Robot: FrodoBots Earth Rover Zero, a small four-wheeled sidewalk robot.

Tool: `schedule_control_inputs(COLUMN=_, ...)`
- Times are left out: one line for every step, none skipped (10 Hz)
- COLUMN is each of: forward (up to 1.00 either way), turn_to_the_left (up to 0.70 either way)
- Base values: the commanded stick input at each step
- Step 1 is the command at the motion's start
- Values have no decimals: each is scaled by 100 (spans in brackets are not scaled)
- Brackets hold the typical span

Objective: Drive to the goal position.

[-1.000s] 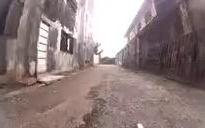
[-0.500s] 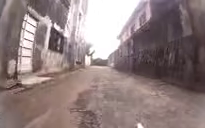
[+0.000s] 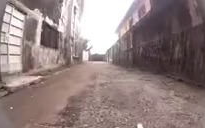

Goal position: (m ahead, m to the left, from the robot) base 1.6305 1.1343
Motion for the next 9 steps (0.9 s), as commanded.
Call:
schedule_control_inputs(forward=85, turn_to_the_left=0)
schedule_control_inputs(forward=85, turn_to_the_left=0)
schedule_control_inputs(forward=85, turn_to_the_left=0)
schedule_control_inputs(forward=85, turn_to_the_left=0)
schedule_control_inputs(forward=85, turn_to_the_left=0)
schedule_control_inputs(forward=85, turn_to_the_left=0)
schedule_control_inputs(forward=85, turn_to_the_left=0)
schedule_control_inputs(forward=85, turn_to_the_left=0)
schedule_control_inputs(forward=85, turn_to_the_left=0)
